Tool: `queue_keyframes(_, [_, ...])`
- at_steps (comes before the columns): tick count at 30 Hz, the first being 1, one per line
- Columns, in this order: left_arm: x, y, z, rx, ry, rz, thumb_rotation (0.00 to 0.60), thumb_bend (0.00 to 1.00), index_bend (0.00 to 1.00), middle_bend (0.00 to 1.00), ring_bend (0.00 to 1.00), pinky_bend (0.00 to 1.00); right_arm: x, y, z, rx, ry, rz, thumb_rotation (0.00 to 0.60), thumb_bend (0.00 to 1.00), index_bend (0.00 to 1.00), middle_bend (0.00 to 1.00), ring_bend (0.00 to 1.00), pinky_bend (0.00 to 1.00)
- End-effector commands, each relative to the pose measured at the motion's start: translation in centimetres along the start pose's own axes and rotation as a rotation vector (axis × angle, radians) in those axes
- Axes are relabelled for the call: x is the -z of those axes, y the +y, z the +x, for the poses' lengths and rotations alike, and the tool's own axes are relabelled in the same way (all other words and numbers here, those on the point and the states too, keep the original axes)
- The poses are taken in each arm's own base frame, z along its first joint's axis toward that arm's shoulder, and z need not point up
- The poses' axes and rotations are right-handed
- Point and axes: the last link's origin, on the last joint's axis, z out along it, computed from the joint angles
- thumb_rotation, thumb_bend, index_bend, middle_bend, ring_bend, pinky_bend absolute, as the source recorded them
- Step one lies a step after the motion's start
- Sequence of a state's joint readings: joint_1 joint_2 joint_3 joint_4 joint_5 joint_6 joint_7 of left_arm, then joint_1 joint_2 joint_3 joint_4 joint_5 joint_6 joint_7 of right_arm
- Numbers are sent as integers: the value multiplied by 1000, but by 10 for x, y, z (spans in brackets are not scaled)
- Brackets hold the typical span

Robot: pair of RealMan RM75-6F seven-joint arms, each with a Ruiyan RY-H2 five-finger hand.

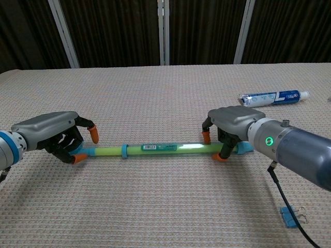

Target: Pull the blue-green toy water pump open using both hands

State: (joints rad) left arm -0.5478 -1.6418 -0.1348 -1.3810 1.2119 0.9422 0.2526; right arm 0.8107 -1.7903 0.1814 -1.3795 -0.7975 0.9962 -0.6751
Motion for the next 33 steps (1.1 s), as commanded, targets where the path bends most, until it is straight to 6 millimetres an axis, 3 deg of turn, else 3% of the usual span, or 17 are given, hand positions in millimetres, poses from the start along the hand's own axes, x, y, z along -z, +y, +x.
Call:
queue_keyframes(1, [-1, 0, -2, 7, -5, 4, 600, 396, 399, 817, 783, 985, 0, 0, 0, -1, 0, 0, 600, 431, 630, 1000, 1000, 1000])
queue_keyframes(12, [-4, 2, -6, 13, -11, 9, 600, 396, 441, 817, 783, 985, 0, 2, -1, -5, 1, -1, 600, 430, 630, 1000, 1000, 1000])
queue_keyframes(22, [-5, 2, -4, 13, 14, 19, 600, 464, 629, 817, 784, 986, 1, 5, 2, 1, 6, -3, 600, 431, 631, 1000, 1000, 1000])
queue_keyframes(33, [-5, 0, -2, -2, 18, 30, 600, 481, 734, 820, 784, 986, 6, 9, 8, 5, 21, 5, 600, 438, 634, 1000, 1000, 1000])
